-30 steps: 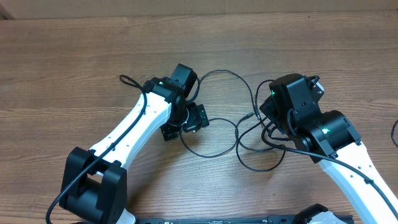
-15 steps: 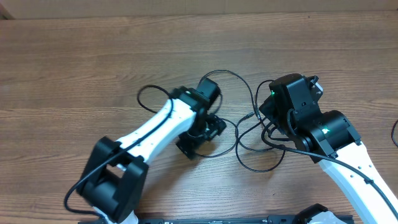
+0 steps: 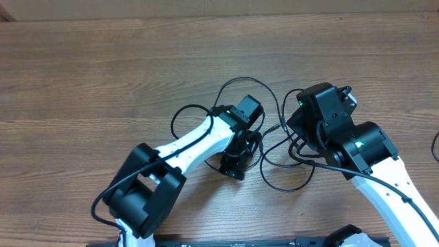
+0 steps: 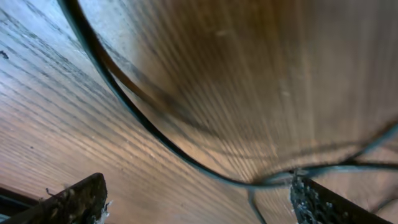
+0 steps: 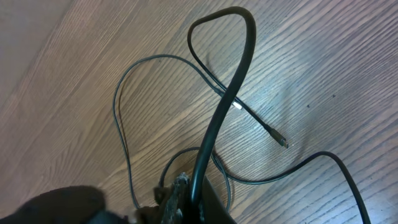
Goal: Untangle cables
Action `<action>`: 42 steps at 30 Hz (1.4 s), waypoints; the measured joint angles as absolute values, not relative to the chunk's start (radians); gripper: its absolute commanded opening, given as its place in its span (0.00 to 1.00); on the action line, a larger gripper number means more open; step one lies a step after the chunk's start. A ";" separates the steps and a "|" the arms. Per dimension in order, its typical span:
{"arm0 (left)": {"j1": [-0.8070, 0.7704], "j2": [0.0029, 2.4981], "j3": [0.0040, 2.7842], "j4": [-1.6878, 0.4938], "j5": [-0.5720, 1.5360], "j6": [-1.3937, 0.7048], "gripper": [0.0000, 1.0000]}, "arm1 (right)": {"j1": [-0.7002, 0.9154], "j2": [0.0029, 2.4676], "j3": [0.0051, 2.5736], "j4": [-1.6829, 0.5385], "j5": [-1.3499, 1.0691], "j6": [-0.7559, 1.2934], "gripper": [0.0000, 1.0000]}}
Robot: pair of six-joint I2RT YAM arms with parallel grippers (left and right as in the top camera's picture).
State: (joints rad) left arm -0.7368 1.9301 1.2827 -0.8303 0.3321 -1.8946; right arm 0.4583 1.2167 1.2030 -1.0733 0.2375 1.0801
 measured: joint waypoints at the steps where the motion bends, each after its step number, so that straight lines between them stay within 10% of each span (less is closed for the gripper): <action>1: -0.744 1.939 1.283 -0.830 0.331 -1.902 0.84 | 0.458 1.217 1.203 -1.074 0.235 1.081 0.04; 5: -0.779 1.989 1.282 -0.830 0.300 -1.904 0.43 | 0.458 1.217 1.203 -1.074 0.228 1.080 0.04; 7: -0.785 1.998 1.284 -0.828 0.272 -1.858 0.04 | 0.458 1.217 1.202 -1.074 0.224 1.081 0.04; 38: -0.477 1.892 1.311 -1.200 -0.168 -1.159 0.06 | 0.458 1.217 1.202 -1.032 0.228 1.080 0.04; 42: -0.498 1.891 1.311 -1.191 -0.157 -1.141 0.53 | 0.458 1.217 1.202 -1.018 0.267 1.081 0.04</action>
State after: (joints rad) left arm -0.4980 1.8912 1.3109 -1.1908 -0.1574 -1.1408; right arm 0.4583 1.2167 1.2022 -1.0183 0.2668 1.0805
